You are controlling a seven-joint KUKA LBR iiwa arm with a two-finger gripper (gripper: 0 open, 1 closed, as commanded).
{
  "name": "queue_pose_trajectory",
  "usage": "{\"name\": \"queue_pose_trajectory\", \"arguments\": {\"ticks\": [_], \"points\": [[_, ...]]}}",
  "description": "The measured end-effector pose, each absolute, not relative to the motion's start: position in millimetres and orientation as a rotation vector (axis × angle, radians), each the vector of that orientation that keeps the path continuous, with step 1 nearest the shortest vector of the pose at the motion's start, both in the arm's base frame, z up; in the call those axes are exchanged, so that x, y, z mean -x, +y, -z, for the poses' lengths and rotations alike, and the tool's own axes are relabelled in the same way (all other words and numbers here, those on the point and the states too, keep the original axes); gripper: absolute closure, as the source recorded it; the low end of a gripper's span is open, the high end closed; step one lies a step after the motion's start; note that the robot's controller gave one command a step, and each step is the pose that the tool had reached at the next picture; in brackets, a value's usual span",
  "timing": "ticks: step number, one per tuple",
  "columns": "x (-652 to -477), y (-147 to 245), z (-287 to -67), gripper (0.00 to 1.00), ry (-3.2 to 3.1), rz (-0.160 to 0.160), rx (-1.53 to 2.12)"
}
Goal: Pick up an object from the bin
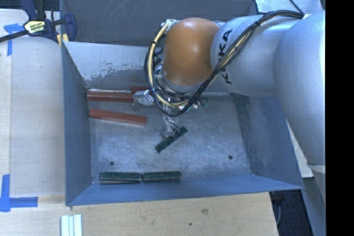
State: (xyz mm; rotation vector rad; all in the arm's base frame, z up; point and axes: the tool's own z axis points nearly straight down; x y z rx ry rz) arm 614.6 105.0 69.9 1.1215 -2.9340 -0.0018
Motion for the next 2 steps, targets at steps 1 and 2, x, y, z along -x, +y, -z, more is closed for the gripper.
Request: {"name": "queue_pose_trajectory", "arguments": {"ticks": [1, 2], "points": [[-614.6, 105.0, -69.9, 0.00, -2.934, 0.002, -1.122], [-614.6, 105.0, -69.9, 0.00, -2.934, 0.002, -1.121]]}}
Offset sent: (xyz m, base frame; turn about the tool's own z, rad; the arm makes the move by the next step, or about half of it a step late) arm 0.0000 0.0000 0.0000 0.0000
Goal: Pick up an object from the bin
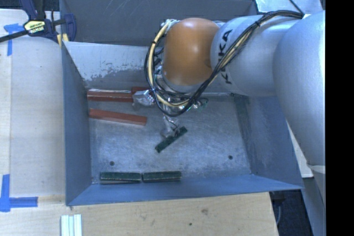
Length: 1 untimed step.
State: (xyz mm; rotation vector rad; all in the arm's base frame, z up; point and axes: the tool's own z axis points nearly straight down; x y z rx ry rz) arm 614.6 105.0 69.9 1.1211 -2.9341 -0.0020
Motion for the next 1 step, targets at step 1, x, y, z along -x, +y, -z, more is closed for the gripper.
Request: {"name": "queue_pose_trajectory", "arguments": {"ticks": [1], "points": [[-627.7, 218.3, -73.6, 0.00, -2.894, 0.007, -1.240]]}}
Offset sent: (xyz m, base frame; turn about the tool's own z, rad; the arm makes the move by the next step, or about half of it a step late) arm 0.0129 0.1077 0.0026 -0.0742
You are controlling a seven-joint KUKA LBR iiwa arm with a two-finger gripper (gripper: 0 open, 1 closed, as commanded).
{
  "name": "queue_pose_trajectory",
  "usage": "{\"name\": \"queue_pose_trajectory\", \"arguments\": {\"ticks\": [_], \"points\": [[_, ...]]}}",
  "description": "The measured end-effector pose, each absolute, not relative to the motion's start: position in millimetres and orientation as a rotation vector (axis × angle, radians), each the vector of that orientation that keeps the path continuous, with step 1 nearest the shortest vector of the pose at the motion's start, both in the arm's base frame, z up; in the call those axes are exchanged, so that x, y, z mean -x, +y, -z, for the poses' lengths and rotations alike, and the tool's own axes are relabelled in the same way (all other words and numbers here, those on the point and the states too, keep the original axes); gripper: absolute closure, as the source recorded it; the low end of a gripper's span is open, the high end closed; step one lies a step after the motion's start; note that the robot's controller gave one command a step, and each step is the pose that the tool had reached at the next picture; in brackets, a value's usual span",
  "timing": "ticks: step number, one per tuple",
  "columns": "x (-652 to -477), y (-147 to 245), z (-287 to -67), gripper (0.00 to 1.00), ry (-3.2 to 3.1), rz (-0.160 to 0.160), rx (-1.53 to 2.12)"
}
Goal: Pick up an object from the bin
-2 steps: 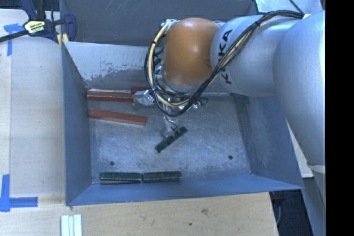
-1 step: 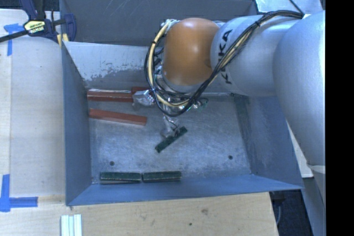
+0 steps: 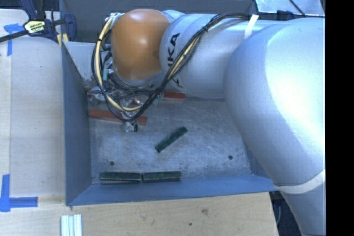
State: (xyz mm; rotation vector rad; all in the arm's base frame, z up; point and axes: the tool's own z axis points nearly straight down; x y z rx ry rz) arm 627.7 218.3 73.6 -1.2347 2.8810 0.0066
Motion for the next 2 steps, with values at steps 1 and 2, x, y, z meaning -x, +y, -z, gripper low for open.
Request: {"name": "queue_pose_trajectory", "arguments": {"ticks": [1, 2], "points": [[-628.5, 213.1, -73.6, 1.00, 2.889, -0.003, 1.223], [-618.3, 228.4, -218.7, 1.00, 2.892, 0.000, 1.191]]}}
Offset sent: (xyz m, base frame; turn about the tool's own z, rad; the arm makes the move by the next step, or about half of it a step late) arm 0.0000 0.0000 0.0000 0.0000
